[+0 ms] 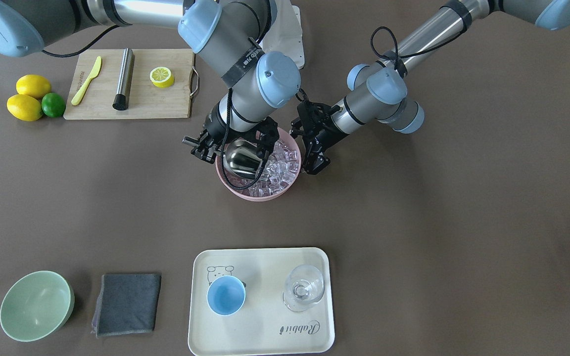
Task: Put ice in cup with scoop
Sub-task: 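Lower the scoop into the ice cubes with the right gripper, then drag the scoop through the ice and lift it out with the right gripper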
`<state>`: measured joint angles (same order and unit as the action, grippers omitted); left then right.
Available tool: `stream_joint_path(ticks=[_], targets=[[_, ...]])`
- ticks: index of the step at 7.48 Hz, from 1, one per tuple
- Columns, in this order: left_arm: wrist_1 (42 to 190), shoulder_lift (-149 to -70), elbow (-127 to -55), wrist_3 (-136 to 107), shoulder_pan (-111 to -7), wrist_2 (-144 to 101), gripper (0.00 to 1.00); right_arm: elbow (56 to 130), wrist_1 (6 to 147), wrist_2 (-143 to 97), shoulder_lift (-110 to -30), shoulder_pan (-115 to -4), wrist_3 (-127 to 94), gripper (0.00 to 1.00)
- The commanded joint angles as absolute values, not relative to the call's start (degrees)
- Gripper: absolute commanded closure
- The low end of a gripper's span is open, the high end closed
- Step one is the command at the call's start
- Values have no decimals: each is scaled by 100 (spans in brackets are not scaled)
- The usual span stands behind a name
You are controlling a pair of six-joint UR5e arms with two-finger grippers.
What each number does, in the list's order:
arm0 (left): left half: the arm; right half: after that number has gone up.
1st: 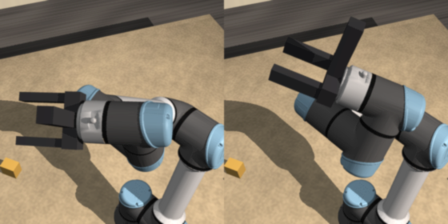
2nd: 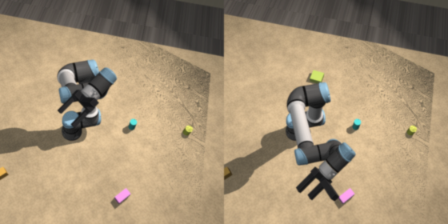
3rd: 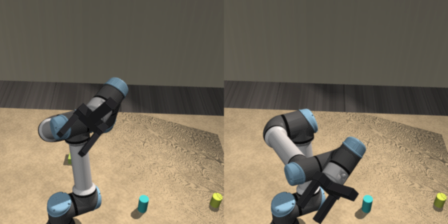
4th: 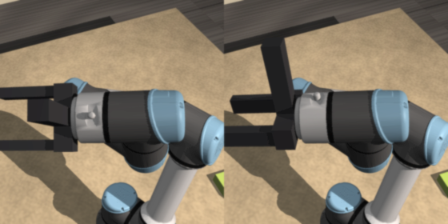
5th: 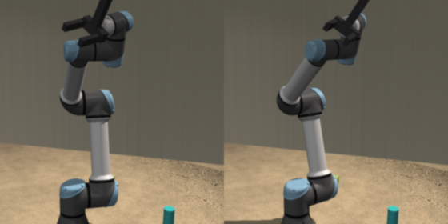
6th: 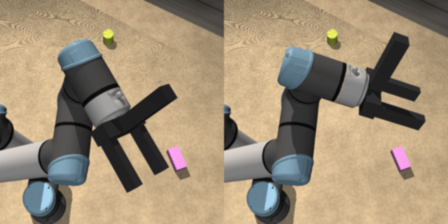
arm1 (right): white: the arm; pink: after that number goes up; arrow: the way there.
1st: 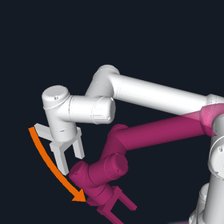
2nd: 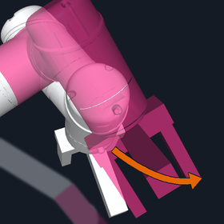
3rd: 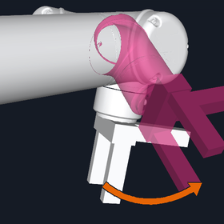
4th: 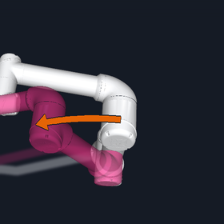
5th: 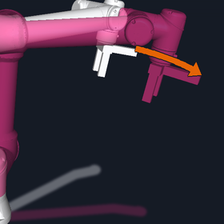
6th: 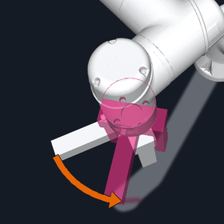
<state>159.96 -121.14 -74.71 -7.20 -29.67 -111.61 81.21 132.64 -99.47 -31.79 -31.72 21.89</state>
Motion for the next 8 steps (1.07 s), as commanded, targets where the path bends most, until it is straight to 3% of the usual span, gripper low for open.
stream_joint_path(ticks=[1, 8], targets=[[15996, -12085, -7471, -721, -2971, -11171, 3, 8261, 13069, -9975, -3287, -3173, 1978, 100], [16014, -12067, -7506, -721, -2971, -11206, 3, 9008, 12639, -10204, -3770, -3261, 1705, 100]])
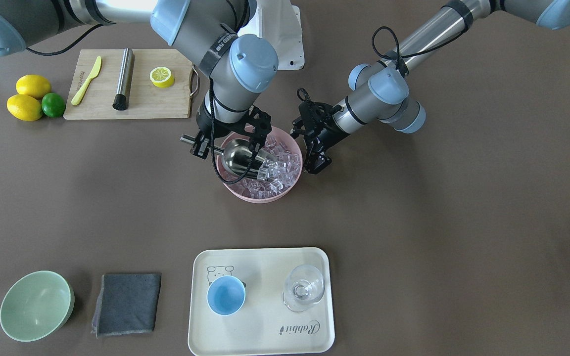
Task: Put ice in cup with scoop
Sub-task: 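Drag the scoop through the ice and lift it out with the right gripper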
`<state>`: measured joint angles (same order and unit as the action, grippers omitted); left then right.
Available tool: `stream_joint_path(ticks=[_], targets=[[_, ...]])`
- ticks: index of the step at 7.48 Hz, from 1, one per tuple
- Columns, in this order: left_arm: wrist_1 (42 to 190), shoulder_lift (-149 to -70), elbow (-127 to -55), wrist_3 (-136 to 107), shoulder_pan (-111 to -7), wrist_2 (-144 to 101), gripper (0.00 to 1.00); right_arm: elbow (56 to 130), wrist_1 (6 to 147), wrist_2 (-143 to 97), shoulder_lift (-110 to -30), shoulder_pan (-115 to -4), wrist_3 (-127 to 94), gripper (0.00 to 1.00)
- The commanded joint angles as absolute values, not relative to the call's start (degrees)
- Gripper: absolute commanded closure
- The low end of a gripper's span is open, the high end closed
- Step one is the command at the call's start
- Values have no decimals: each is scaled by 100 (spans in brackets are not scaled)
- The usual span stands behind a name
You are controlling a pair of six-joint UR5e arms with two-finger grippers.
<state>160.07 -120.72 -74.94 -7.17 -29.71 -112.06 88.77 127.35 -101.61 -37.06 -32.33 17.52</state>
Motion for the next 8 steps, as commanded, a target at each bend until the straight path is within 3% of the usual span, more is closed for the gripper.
stream_joint_path(ticks=[1, 8], targets=[[16014, -12067, -7506, -721, -2971, -11206, 3, 9087, 12630, -10282, -3823, -3287, 1696, 100], [16014, -12059, -7506, -712, -2971, -11232, 3, 9825, 11840, -10441, -4376, -3322, 1117, 100]])
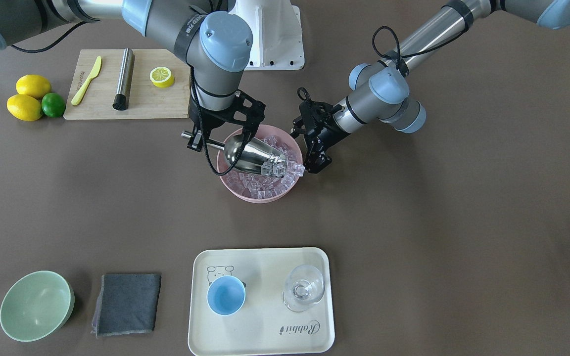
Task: Put ice in cup with scoop
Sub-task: 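Drag the scoop through the ice and lift it out with the right gripper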
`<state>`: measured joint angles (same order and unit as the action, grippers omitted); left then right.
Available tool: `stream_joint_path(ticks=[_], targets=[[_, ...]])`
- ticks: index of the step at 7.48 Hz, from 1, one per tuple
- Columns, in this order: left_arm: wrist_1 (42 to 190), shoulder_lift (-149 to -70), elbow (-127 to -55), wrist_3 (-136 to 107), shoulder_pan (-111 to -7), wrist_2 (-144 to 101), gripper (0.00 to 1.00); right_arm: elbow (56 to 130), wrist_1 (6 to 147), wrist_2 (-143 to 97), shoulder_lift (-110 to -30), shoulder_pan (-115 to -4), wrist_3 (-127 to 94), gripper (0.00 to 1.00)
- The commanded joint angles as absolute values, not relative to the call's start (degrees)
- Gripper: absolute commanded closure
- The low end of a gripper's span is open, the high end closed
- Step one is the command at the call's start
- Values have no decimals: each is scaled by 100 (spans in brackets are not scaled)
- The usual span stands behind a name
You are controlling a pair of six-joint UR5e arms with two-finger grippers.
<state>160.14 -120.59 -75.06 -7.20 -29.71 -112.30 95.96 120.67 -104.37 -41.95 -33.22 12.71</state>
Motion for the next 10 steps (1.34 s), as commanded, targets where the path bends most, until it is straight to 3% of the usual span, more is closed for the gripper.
stream_joint_path(ticks=[1, 4, 8, 10], targets=[[16005, -12059, -7506, -721, -2971, -11232, 3, 9965, 11787, -10468, -4473, -3322, 1029, 100], [16014, -12059, -7506, -712, -2971, -11232, 3, 10502, 10789, -10634, -4938, -3409, 180, 100], [16014, -12059, -7506, -721, -2971, -11232, 3, 10503, 9013, -11389, -5404, -4164, -1079, 100], [16014, -12059, -7506, -721, -2971, -11232, 3, 10459, 8850, -11619, -5414, -4525, -1353, 100]])
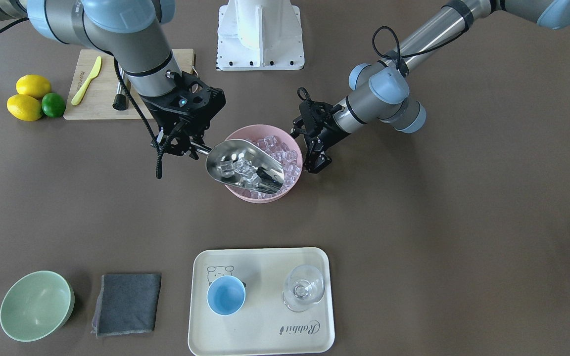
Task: Put ice in cup with scoop
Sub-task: 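Carry the loaded scoop to the small blue cup with the right gripper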
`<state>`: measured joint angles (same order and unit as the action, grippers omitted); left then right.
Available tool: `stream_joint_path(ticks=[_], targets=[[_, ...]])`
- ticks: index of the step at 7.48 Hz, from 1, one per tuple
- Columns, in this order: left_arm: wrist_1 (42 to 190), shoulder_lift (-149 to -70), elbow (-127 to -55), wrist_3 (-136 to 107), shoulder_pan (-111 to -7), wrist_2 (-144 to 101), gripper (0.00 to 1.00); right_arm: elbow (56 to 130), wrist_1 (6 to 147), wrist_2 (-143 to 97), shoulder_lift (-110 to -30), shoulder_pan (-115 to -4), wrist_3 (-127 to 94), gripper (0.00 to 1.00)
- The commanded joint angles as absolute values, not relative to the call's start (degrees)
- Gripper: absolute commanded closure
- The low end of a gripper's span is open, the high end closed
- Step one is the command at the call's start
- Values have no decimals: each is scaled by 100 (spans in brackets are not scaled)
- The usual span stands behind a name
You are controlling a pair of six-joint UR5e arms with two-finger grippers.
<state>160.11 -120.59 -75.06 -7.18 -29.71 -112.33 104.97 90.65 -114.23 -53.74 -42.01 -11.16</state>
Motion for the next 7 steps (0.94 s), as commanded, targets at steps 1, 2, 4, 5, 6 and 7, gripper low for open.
stream_joint_path(ticks=[1, 2, 4, 5, 6, 7], targets=[[16014, -12059, -7506, -712, -2971, -11232, 3, 10224, 8911, -11802, -5405, -4709, -1354, 100], [16014, -12059, -7506, -721, -2971, -11232, 3, 9900, 8990, -12160, -5379, -4928, -1345, 100], [16014, -12059, -7506, -712, -2971, -11233, 3, 9023, 9482, -12627, -4977, -5245, -1231, 100], [16014, -12059, -7506, -712, -2971, -11232, 3, 8565, 9501, -12760, -4731, -5395, -1178, 100], [16014, -12059, -7506, -712, -2971, -11241, 3, 8160, 9840, -12936, -4459, -5501, -1012, 100], [16014, -12015, -7523, -712, -2971, -11241, 3, 7982, 10435, -12937, -4256, -5537, -619, 100]])
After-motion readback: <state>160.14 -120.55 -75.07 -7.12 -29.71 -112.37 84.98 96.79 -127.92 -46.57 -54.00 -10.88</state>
